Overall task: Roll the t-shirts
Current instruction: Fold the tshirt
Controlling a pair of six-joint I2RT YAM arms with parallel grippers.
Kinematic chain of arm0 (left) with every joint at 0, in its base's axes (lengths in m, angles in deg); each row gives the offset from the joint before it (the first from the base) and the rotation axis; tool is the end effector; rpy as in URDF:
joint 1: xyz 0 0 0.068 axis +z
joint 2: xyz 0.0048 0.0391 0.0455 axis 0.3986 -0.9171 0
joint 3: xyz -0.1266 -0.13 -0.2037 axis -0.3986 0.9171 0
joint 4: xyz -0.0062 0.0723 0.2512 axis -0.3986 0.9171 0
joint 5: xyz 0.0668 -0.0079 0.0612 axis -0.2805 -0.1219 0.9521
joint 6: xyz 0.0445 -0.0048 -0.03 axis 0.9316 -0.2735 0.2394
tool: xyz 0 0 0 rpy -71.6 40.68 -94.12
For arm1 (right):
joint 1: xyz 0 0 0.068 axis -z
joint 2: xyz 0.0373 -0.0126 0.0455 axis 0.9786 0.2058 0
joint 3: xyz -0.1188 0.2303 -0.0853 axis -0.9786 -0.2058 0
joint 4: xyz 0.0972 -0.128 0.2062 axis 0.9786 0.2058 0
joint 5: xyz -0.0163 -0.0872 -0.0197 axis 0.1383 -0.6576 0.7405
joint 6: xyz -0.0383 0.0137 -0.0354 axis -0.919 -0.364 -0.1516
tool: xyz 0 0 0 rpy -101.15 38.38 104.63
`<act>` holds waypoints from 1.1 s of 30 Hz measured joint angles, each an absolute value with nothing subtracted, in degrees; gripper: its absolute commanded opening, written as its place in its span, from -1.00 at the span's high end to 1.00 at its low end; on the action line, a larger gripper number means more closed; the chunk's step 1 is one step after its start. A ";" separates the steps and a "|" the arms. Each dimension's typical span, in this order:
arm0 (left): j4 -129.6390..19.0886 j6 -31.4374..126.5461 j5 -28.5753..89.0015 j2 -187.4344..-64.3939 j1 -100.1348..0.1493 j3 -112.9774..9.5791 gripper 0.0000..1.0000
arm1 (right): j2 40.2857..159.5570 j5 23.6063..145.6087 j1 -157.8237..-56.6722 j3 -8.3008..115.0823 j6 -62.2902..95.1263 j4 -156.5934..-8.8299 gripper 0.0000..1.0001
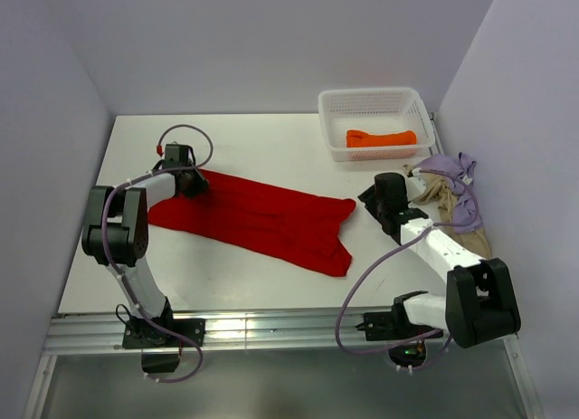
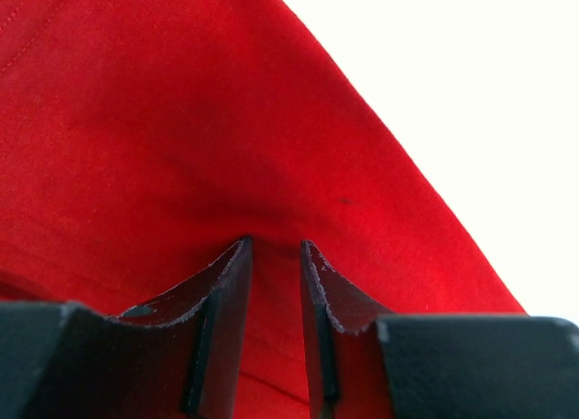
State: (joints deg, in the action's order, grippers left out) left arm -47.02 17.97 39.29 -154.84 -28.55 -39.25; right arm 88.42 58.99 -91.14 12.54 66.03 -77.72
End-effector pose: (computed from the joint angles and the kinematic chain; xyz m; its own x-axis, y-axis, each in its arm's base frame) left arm 0.3699 -0.0321 0.1550 -0.6330 -0.6046 -0.4835 -0.4482 0.7954 -0.4079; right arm 0.2415 0.0445 0.2005 -0.3368 0.7355 -0.5878 0.5341 0.6634 0.5241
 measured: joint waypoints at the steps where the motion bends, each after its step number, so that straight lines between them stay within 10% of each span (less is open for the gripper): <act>1: -46.41 18.03 39.69 -155.65 -28.55 -40.46 0.31 | 88.68 59.80 -90.55 12.54 65.11 -78.14 -0.19; 10: -45.12 18.69 39.77 -159.50 -27.68 -45.68 0.31 | 91.46 67.86 -83.66 11.19 59.47 -82.18 0.41; 22: -48.70 19.52 33.13 -159.43 -24.51 -43.84 0.29 | 106.30 81.35 -83.20 14.99 54.25 -88.30 -0.17; 33: -50.95 20.57 31.53 -158.97 -24.07 -42.42 0.29 | 113.91 89.09 -83.20 17.61 56.21 -98.29 -0.19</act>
